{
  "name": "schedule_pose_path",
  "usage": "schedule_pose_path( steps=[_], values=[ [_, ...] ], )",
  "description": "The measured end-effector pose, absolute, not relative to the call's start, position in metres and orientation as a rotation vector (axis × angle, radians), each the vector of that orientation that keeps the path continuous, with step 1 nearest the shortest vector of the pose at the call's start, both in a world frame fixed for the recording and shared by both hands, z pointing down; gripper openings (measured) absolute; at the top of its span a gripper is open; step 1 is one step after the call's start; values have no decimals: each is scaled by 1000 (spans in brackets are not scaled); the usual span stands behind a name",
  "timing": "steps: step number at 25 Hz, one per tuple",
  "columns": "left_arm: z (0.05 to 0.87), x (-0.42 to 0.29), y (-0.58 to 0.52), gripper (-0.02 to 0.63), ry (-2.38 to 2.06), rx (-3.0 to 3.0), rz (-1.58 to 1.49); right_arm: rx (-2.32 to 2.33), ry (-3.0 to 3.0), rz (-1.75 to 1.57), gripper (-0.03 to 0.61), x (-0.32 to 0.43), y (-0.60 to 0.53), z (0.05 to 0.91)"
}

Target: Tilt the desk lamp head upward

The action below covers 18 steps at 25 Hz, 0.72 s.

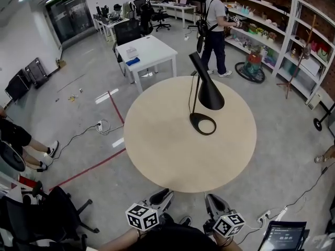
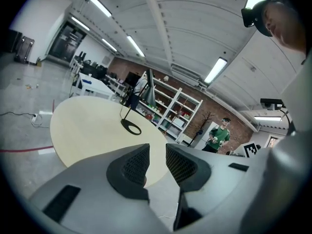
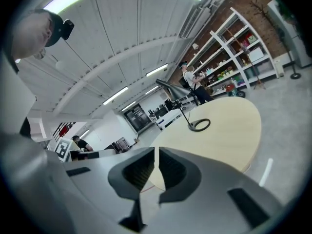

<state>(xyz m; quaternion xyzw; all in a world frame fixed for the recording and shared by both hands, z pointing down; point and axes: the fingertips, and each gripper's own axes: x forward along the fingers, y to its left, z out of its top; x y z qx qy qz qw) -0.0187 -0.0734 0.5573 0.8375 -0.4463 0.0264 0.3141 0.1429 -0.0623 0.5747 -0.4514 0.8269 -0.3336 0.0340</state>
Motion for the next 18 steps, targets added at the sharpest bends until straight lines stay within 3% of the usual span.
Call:
schedule_pose_path(
  steps=[18],
  values=[
    [556, -4, -237, 109, -996, 2267, 79, -1552, 2436, -989, 20, 152, -203, 565]
  ],
)
